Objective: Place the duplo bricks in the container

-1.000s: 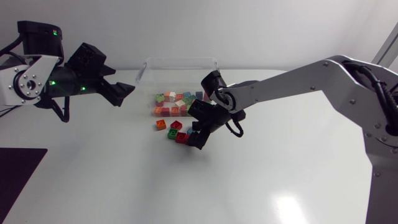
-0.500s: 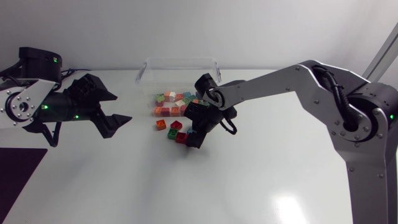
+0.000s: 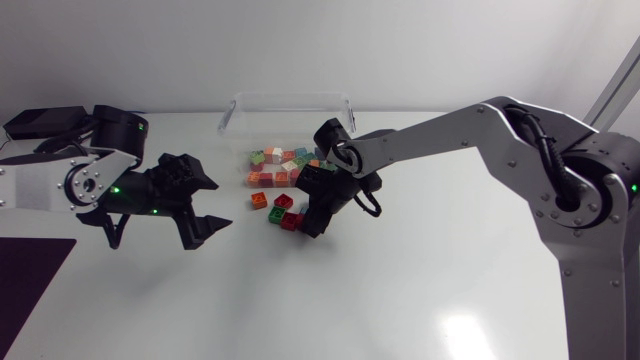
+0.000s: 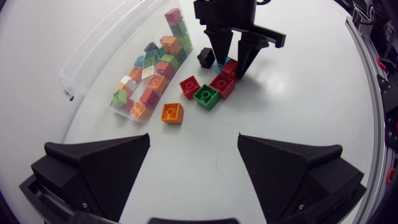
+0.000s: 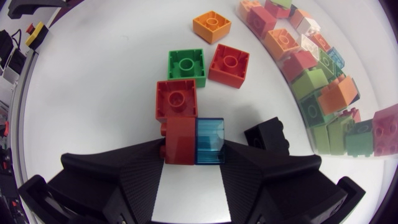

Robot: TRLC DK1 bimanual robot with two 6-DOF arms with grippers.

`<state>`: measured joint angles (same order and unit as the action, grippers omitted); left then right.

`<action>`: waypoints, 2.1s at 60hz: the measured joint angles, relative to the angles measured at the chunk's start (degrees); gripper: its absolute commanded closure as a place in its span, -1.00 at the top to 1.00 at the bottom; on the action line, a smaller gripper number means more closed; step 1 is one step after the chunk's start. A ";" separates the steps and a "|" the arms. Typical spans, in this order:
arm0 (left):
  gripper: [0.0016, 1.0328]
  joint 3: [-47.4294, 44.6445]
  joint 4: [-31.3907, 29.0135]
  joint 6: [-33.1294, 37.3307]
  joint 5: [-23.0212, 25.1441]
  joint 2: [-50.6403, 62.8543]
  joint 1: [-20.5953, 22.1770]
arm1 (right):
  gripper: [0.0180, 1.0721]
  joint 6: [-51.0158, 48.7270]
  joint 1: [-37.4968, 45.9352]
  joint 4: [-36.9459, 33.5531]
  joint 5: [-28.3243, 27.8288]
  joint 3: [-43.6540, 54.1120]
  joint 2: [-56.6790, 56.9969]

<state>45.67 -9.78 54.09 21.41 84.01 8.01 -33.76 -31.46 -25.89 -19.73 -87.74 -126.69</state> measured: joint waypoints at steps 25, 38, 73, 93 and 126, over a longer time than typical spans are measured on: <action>0.90 0.87 2.97 0.44 0.44 9.49 5.29 | -0.37 0.02 0.15 0.15 -0.66 9.38 12.59; 0.90 2.45 6.75 0.37 -0.74 15.72 8.66 | -0.37 0.72 2.60 -0.37 -1.70 7.45 19.28; 0.90 5.07 8.92 -1.84 -2.54 19.34 12.07 | -0.31 15.72 6.99 11.41 -2.32 -8.87 14.19; 0.90 5.07 9.51 -3.08 -2.89 19.34 12.41 | 0.90 20.52 7.52 12.24 3.06 -17.77 6.23; 0.90 5.75 10.51 -3.74 -2.89 20.11 12.55 | 0.90 19.63 8.68 16.98 2.86 14.25 27.52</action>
<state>51.42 0.73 50.35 18.52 104.12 20.56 -14.13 -22.79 -8.91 -16.86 -73.49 -99.18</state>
